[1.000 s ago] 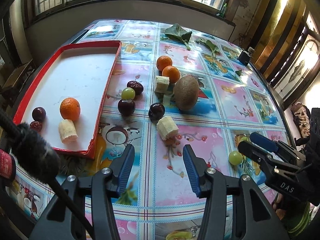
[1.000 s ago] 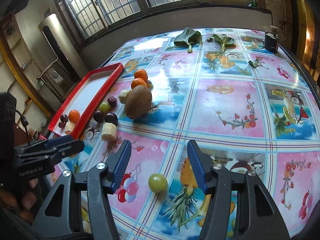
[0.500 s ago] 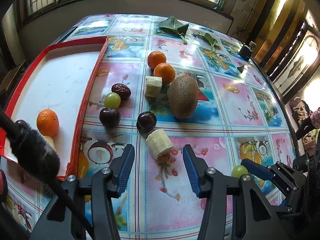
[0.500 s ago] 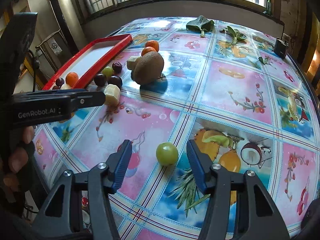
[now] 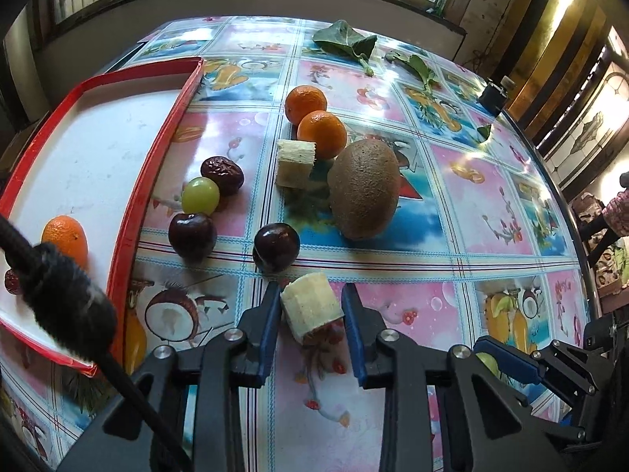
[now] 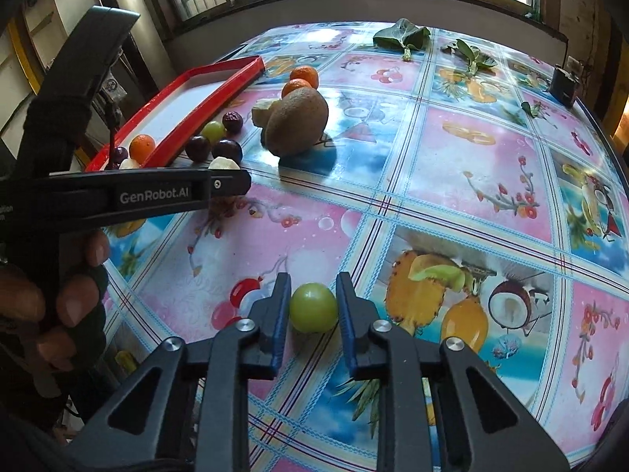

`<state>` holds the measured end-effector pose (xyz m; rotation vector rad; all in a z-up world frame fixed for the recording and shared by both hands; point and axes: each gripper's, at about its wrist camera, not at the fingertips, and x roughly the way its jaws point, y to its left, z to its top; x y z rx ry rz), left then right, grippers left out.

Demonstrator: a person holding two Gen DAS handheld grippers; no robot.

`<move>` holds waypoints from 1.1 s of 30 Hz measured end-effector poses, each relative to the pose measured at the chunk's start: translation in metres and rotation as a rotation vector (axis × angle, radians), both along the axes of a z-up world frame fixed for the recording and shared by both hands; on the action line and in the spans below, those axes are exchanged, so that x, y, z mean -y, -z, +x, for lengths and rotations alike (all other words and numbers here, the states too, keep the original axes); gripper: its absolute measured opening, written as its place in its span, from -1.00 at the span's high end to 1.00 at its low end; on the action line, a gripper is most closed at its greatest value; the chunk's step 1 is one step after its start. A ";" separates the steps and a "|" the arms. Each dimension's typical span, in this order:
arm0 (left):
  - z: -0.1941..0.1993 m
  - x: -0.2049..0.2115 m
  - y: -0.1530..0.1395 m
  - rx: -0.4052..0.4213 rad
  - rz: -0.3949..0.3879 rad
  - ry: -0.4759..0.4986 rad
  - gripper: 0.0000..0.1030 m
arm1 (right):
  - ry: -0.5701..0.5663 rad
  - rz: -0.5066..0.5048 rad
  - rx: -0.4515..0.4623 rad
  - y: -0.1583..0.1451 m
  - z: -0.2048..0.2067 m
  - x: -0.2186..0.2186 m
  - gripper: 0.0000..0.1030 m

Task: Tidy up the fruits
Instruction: 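Grasp a banana chunk with the left tool while the right tool grasps a green grape, then lift and carry the banana chunk and the green grape over the tray with both tools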

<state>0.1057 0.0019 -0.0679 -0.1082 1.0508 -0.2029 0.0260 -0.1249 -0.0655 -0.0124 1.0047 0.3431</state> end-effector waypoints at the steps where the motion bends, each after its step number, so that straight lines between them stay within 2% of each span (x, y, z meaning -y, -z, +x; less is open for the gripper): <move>1: -0.003 -0.001 -0.001 0.002 -0.006 0.001 0.41 | 0.004 0.003 0.002 -0.001 0.000 0.001 0.52; 8: -0.026 -0.016 -0.022 0.040 -0.014 -0.018 0.42 | 0.009 0.026 0.021 -0.011 -0.006 0.005 0.52; 20: -0.057 -0.038 -0.054 0.133 0.059 -0.083 0.41 | -0.049 0.053 0.049 -0.028 -0.014 -0.020 0.52; 33: -0.068 -0.057 -0.067 0.182 0.077 -0.126 0.41 | -0.108 0.072 0.058 -0.038 -0.015 -0.047 0.52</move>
